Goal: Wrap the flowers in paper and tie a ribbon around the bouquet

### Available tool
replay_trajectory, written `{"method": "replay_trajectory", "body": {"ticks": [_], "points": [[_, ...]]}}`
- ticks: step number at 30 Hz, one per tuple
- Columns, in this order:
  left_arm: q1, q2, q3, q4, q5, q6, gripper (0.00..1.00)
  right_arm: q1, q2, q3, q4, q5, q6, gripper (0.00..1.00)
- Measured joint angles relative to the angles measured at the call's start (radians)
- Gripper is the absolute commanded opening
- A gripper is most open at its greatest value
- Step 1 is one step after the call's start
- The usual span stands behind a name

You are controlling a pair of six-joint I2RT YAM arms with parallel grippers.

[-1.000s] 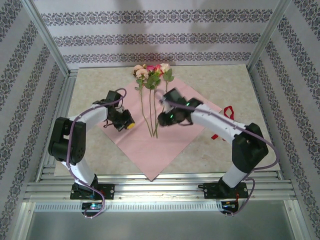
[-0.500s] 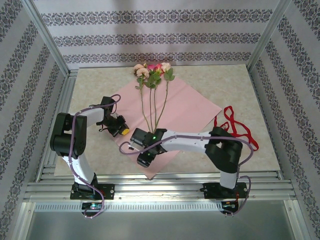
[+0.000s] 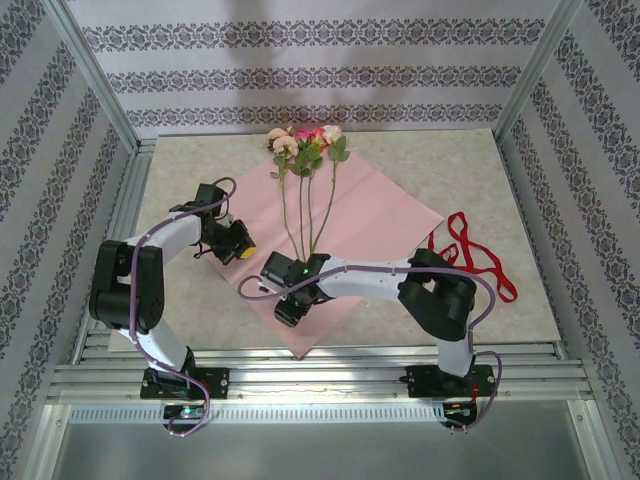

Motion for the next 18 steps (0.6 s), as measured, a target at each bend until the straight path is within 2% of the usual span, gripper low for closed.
{"method": "replay_trajectory", "body": {"ticks": [11,18], "points": [[0.005,0.109,-0.035,-0.004,0.025,0.026,0.00,-0.187,-0.214,-0.208,-0.024,-0.018,0.113,0.64],[0.005,0.103,-0.037,-0.003,0.023,0.029,0.00,-0.109,-0.293,-0.277,-0.079,0.024,0.117,0.68]]}}
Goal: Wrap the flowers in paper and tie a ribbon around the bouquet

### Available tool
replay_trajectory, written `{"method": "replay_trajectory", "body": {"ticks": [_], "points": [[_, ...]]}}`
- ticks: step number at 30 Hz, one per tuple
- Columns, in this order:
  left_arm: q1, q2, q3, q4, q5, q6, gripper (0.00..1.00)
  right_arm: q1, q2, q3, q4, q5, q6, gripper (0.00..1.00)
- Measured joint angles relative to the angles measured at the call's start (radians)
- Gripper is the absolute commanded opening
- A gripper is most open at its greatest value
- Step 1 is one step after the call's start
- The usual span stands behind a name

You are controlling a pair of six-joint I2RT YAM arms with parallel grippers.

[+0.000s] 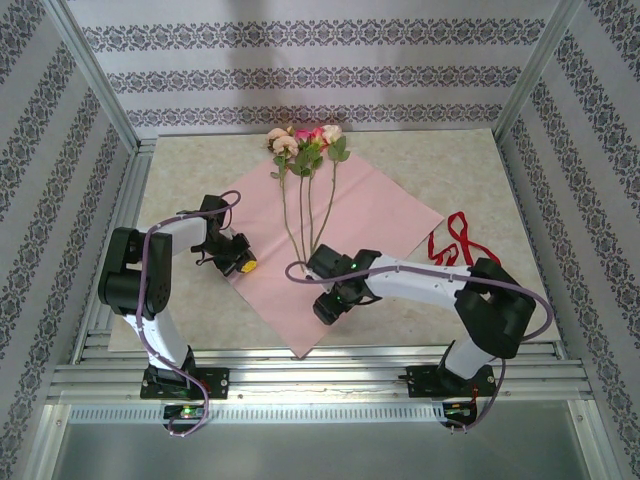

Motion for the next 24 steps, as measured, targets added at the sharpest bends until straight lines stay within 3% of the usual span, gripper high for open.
{"method": "replay_trajectory", "body": {"ticks": [14,24], "points": [[0.005,-0.094,0.002,0.011,-0.030,-0.027,0.00,0.197,0.250,0.314,0.018,0.007,-0.093,0.69],[0.122,-0.061,0.002,0.022,-0.014,-0.029,0.00,0.202,0.459,0.505,-0.009,0.006,-0.094,0.68]]}}
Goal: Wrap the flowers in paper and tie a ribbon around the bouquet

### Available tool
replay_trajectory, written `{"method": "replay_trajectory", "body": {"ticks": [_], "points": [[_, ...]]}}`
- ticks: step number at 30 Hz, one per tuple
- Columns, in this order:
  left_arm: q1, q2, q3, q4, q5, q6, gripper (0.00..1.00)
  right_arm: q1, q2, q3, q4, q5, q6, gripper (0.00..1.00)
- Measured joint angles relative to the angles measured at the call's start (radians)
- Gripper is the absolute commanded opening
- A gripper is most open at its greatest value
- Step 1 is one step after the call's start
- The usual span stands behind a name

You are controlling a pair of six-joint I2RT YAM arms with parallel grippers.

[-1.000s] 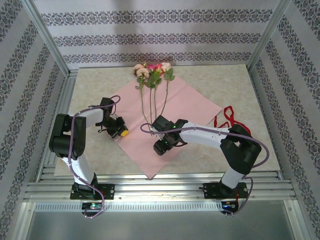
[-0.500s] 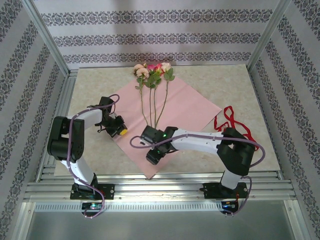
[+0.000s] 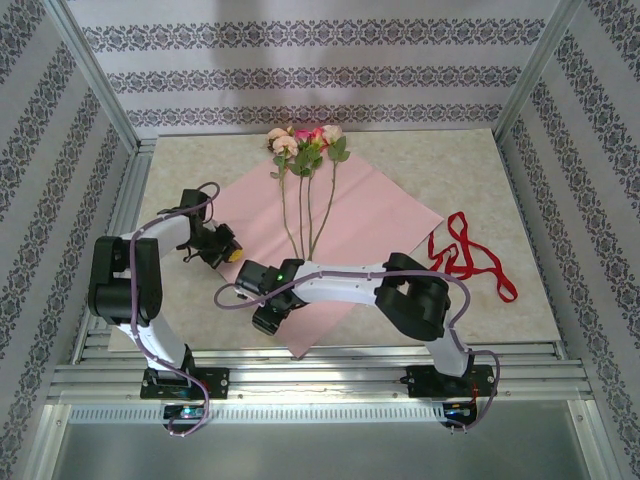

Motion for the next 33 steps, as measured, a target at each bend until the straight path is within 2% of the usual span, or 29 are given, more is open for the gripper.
{"method": "replay_trajectory", "body": {"ticks": [7,13,16,17,21,25,33], "points": [[0.011,-0.020,0.004,-0.008,-0.005,0.003,0.00,-0.003,0.038,0.025,-0.028,0.013,0.017,0.53],[0.011,-0.149,0.003,-0.034,-0.011,-0.002,0.00,-0.023,0.047,0.035,-0.037,0.015,0.035,0.32],[0.011,-0.205,-0.005,-0.044,-0.011,-0.005,0.00,-0.039,0.050,0.041,-0.044,0.003,0.036,0.29],[0.011,-0.221,-0.011,-0.050,-0.011,-0.006,0.00,-0.043,0.051,0.043,-0.046,-0.004,0.037,0.30],[0.011,-0.270,-0.038,-0.082,-0.012,-0.013,0.00,-0.048,0.051,0.045,-0.045,-0.021,0.030,0.53],[0.011,-0.302,-0.049,-0.117,-0.013,-0.016,0.00,-0.040,0.028,0.036,-0.045,-0.022,0.016,0.65],[0.027,-0.307,-0.096,-0.125,-0.016,-0.016,0.00,0.004,-0.053,0.024,-0.048,-0.023,0.022,0.73]]}}
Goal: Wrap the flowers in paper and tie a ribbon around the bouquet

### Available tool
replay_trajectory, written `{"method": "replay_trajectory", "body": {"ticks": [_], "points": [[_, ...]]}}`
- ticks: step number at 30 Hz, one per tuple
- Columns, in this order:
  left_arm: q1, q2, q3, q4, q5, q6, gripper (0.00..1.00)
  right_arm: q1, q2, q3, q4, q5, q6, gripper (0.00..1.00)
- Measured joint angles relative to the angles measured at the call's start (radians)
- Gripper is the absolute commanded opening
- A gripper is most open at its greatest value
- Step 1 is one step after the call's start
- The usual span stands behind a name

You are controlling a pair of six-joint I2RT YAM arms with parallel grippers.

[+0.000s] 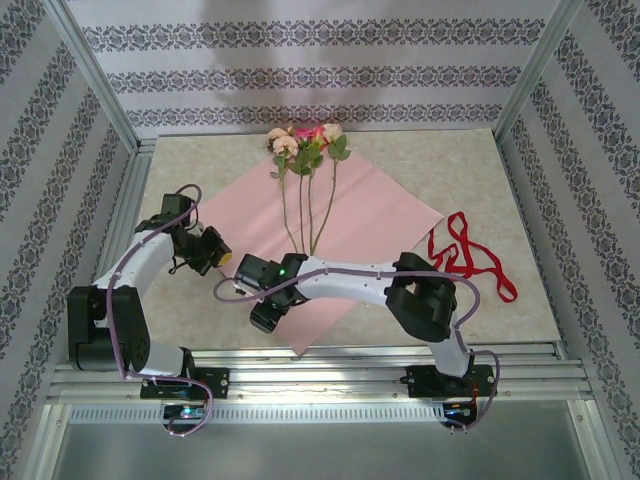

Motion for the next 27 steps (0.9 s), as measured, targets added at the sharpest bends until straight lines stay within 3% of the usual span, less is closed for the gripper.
{"method": "replay_trajectory", "body": {"ticks": [7,14,27], "points": [[0.003,0.023,-0.001,0.001,0.000,0.000,0.00,0.016,0.073,-0.001,-0.014,0.006,0.035,0.75],[0.003,0.021,-0.001,0.000,0.000,0.000,0.00,0.012,0.113,0.035,-0.029,0.046,0.057,0.55],[0.003,0.002,-0.001,-0.003,0.002,0.000,0.00,-0.033,0.118,0.047,-0.041,0.025,0.045,0.29]]}}
